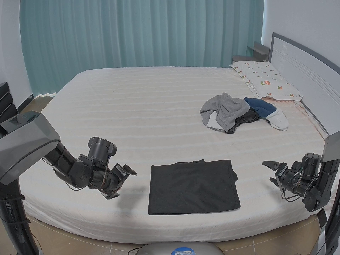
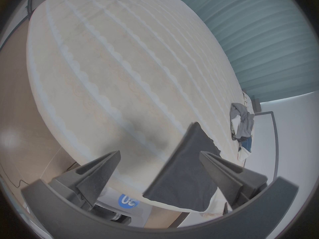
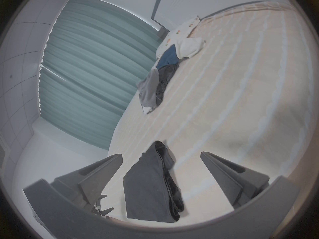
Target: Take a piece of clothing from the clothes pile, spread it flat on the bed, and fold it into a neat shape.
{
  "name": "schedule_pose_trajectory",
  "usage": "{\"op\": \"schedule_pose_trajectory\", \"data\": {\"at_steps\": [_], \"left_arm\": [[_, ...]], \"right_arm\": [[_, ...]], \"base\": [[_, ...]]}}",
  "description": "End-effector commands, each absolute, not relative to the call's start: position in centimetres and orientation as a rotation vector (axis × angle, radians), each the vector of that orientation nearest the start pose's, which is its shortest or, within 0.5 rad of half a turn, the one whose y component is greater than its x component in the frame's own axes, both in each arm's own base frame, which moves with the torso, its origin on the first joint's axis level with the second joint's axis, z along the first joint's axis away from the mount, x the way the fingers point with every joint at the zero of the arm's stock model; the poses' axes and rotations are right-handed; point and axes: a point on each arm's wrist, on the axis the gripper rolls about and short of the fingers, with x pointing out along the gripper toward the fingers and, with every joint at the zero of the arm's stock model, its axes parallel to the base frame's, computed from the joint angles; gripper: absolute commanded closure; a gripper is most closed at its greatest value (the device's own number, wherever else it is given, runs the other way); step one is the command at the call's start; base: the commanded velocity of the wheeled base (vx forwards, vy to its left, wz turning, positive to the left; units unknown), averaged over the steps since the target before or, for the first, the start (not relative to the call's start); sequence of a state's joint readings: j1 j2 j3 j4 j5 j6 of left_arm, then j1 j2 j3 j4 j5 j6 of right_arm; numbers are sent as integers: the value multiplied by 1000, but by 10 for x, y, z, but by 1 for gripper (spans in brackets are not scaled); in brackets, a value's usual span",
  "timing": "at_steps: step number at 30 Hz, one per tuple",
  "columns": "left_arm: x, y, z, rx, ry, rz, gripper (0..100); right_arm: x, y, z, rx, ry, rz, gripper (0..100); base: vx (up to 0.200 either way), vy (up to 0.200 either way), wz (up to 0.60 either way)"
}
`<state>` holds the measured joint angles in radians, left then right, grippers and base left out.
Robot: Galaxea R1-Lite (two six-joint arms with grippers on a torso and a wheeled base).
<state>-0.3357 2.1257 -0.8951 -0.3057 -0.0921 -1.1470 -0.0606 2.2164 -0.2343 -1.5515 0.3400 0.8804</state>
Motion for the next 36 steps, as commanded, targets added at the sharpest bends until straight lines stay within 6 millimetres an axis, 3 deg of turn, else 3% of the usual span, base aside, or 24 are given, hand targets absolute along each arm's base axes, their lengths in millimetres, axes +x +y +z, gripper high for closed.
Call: {"op": "schedule_pose_trajectory", "data": {"at_steps": [1, 8, 19, 25, 32, 36], "left_arm": [[329, -125, 33, -925, 1038, 158, 0], [330, -128, 35, -915, 1027, 146, 0], [333, -122, 25, -718, 1022, 35, 0], [339, -127, 0, -512, 980, -101, 0], [342, -138, -22, -476, 963, -140, 0], [342, -138, -23, -476, 958, -140, 0]], "right_arm": [[269, -9, -8, 955, 570, 44, 0], [270, -7, -18, 954, 606, 38, 0], [268, -6, -30, 920, 651, 34, 0], [265, -5, -34, 898, 672, 39, 0], [265, -5, -34, 899, 672, 37, 0], [264, -5, -34, 896, 677, 39, 0]], "base": [[0, -200, 0], [0, -200, 0], [0, 0, 0], [0, 0, 0], [0, 0, 0], [0, 0, 0]]}}
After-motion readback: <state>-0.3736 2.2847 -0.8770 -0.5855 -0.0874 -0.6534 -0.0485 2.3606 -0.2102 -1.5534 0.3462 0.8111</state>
